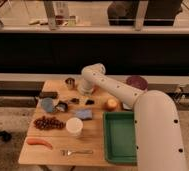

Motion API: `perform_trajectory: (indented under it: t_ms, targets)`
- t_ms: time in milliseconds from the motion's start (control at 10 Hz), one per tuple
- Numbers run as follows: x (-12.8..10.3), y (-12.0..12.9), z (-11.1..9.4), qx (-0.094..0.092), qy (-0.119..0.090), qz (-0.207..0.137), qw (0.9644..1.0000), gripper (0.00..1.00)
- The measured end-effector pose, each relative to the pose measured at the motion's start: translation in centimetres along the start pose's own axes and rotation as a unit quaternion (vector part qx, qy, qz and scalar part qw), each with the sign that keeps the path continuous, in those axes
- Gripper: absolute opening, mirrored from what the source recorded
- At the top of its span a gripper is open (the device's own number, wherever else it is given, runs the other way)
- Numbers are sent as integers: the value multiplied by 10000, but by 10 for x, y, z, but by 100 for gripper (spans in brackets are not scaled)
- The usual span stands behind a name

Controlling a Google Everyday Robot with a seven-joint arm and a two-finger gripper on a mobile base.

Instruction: Wipe table surface with brush

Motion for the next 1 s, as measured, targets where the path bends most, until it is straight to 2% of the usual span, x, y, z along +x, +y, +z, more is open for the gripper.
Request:
perform_trajectory:
  t_ms: [400, 600, 1000]
  targets:
    - [7, -2, 13, -10, -96, 64, 9999, 80]
    - [11, -5, 14, 35, -105, 89, 9999, 75]
    - [22, -10, 15, 88, -149, 205, 9996, 74]
